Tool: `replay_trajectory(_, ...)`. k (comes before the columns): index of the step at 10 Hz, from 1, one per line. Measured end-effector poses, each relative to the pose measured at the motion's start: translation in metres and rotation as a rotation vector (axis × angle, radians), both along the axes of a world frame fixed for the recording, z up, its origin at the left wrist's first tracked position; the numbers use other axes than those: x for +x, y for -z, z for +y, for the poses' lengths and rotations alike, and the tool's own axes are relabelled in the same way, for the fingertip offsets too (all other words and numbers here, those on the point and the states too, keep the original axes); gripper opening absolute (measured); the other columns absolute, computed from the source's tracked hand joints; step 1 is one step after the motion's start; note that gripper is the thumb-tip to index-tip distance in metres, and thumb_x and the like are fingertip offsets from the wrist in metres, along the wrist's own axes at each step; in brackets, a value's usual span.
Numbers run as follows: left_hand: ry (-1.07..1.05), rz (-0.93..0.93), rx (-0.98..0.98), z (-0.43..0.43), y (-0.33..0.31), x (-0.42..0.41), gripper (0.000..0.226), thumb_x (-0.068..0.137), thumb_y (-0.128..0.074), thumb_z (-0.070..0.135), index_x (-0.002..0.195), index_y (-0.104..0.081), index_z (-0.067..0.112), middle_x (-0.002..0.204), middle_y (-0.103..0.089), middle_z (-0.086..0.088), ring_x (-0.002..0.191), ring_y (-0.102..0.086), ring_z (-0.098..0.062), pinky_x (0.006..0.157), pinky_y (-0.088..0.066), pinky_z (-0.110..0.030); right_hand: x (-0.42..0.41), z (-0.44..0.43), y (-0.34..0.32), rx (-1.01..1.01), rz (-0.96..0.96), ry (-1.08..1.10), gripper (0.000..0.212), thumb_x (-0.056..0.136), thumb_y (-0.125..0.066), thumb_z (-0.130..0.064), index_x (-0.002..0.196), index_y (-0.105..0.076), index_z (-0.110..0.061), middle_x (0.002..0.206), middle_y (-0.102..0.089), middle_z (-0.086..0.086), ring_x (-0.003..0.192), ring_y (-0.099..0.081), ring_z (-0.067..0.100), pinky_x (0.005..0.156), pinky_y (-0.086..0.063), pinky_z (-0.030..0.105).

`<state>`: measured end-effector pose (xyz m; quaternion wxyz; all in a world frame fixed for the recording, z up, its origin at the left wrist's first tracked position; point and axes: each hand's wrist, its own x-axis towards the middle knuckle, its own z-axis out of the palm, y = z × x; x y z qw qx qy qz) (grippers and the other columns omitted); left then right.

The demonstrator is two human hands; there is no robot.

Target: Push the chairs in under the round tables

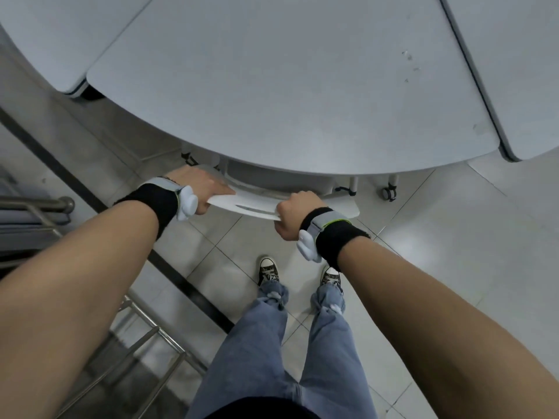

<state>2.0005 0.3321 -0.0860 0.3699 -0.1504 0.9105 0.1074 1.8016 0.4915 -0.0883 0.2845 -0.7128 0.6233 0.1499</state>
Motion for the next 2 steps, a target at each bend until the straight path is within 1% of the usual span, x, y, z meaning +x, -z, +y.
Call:
replay_trajectory(1,-0.184,-0.106,0.023,0.012,0.0,-0.004,0.045,0.07,-0.055,0.025,0.114,-0.054,0.034,0.12,-0.066,0.003,0.099,-0.061,-0.017,0.089,-0.051,-0.033,-0.01,0.004,-0.001,0.026,-0.013,0.041,0.05,0.08,-0.049,-0.062,0.098,-0.068,-0.02,0.088,-0.07,0.008,0.079,-0.065,0.031,0.067,-0.047,0.03)
replay_trajectory(2,-0.329,-0.108,0.05,0.031,0.001,-0.011,0.061,0.072,-0.056,0.042,0.132,-0.047,0.038,0.13,-0.061,0.001,0.109,-0.06,-0.022,0.094,-0.047,-0.031,-0.033,0.017,-0.013,0.164,-0.12,0.13,0.076,0.07,-0.048,-0.081,0.127,-0.056,-0.031,0.109,-0.071,0.001,0.094,-0.066,0.027,0.073,-0.047,0.028)
